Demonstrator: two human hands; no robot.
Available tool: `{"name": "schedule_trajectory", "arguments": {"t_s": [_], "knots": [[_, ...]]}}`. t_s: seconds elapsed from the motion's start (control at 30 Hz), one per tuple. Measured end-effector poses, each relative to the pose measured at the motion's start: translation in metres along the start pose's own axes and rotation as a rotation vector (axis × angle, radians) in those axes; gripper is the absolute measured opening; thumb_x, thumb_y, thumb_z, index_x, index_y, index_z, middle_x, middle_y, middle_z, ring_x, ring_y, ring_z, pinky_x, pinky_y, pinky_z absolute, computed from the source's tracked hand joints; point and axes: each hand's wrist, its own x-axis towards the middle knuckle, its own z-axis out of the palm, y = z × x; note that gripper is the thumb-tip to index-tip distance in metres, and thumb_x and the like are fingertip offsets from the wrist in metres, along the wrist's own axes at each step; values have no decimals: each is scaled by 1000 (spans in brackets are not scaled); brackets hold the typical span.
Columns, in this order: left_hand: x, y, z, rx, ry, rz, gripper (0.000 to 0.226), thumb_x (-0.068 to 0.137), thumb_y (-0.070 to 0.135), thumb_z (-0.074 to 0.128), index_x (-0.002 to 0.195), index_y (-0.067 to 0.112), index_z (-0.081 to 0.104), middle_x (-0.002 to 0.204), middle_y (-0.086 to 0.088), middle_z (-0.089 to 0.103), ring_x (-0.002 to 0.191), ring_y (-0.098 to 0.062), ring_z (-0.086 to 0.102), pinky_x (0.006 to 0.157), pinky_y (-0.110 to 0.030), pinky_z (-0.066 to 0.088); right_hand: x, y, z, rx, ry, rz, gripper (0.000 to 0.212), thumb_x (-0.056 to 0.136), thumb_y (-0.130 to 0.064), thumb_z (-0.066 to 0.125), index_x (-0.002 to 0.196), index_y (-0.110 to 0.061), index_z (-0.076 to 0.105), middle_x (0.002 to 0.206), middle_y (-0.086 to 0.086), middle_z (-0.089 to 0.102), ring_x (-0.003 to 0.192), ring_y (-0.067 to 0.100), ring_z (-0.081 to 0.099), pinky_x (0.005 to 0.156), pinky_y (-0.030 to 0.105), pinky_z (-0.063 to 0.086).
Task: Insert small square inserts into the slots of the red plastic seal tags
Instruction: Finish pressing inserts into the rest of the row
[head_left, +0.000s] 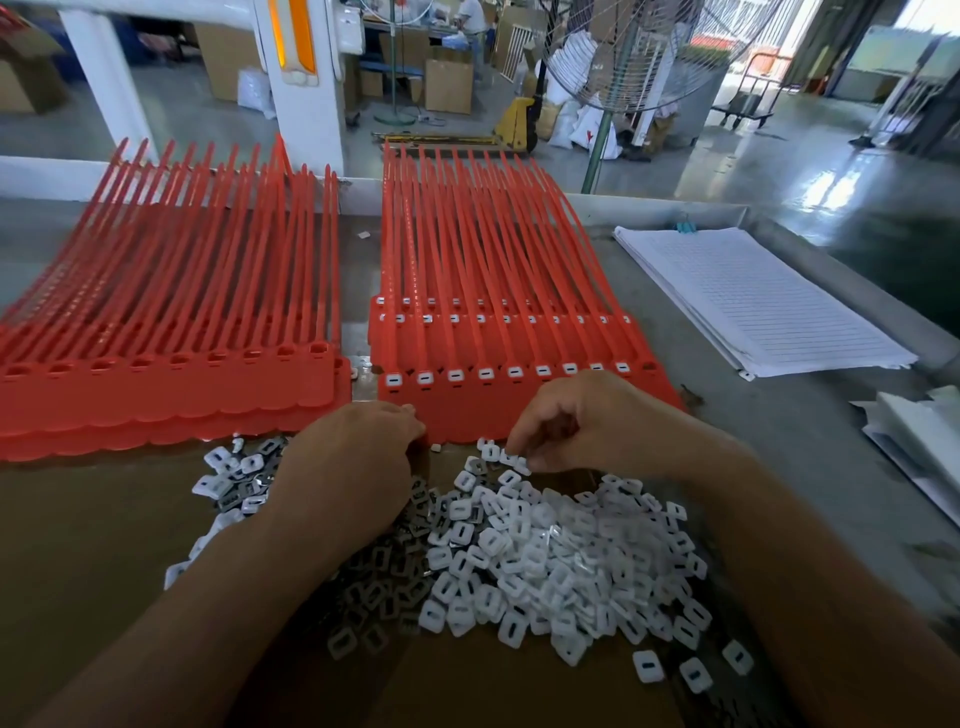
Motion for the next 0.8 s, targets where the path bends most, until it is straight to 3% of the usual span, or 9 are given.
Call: {"name": "schedule_trajectory", "arguments": {"t_s": [0.33, 0.53, 0.67, 0.8], "knots": [[-1, -1, 1, -6, 13, -8, 46, 88, 8, 37, 129, 27, 50, 140, 13, 41, 127, -9, 38, 102, -27, 34, 7, -1, 11, -100, -78, -14, 18, 75, -13, 74, 90, -24, 73, 73, -17, 55, 69, -11, 50, 64, 6, 40], [-1, 0, 1, -8, 14, -13, 47, 88, 7, 38, 129, 26, 50, 140, 13, 41, 127, -9, 38, 101, -28, 34, 5, -2, 10, -30, -78, 2, 23, 75, -9, 73, 71, -29, 61, 72, -15, 58, 64, -12, 52, 60, 5, 41], [-1, 0, 1, -7, 16, -7, 46, 88, 7, 37, 128, 26, 50, 140, 12, 42, 127, -9, 39, 100, -27, 35, 2, -3, 8, 13, -58, 21, 17, 76, -9, 72, 73, -23, 61, 65, -23, 62, 62, -10, 56, 58, 6, 42], [-1, 0, 1, -8, 17, -3, 46, 88, 8, 38, 128, 26, 50, 139, 12, 42, 126, -9, 40, 100, -27, 35, -2, -1, 2, 115, 31, 31, 21, 76, -3, 67, 72, -23, 61, 72, -10, 68, 64, 2, 63, 64, 19, 53]]}}
